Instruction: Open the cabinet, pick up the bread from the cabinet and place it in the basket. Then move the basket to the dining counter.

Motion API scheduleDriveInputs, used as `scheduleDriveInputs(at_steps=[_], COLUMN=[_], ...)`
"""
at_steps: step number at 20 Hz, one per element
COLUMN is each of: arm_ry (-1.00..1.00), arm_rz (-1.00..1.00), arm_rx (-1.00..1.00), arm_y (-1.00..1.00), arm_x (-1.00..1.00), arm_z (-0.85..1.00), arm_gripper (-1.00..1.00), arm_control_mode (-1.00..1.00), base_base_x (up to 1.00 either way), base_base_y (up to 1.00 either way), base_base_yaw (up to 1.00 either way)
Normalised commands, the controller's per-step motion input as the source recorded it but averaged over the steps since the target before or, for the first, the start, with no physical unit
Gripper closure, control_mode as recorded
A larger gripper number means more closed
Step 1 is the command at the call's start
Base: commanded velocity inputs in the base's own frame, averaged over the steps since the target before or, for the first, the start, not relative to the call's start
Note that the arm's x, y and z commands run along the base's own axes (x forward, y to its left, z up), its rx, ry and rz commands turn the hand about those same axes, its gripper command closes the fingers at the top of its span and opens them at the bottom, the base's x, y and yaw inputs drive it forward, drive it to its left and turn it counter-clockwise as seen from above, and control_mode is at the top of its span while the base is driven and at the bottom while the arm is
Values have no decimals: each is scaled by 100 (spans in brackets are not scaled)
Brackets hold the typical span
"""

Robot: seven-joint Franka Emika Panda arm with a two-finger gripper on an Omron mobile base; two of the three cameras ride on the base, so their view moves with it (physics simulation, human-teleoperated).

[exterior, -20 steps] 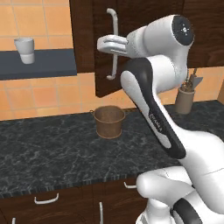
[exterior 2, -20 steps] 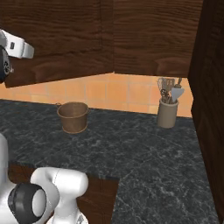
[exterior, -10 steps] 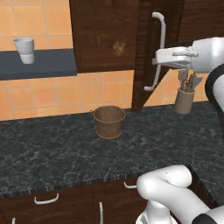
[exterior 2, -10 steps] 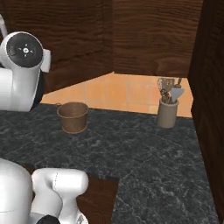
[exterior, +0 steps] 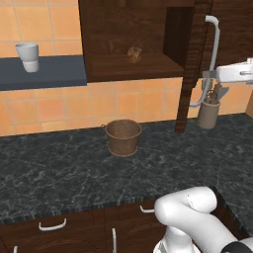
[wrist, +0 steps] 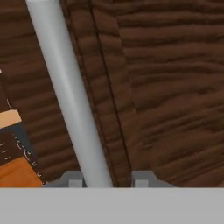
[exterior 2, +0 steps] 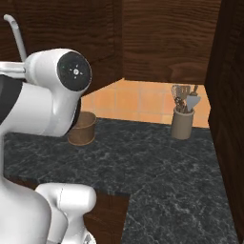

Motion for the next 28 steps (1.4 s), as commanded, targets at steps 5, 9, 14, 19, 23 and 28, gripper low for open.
scheduleDriveInputs(at_steps=[5, 9, 14, 19, 23, 28], arm_ry=[-8, -16, 11, 5, -2, 0], arm_rz=[1, -20, -35, -32, -35, -32], arm_rx=[0, -15, -8, -25, -54, -70], arm_y=[-7, -36, -6, 16, 42, 60], arm_x=[0, -9, -77, -92, -34, 8], arm_z=[0, 1, 6, 8, 9, 0], arm_gripper=[-100, -100, -100, -100, -100, -100], arm_control_mode=[-100, -100, -100, -100, -100, -100], base_base_x=[0, 0, 0, 0, 0, 0], base_base_y=[0, 0, 0, 0, 0, 0], base_base_yaw=[0, 0, 0, 0, 0, 0])
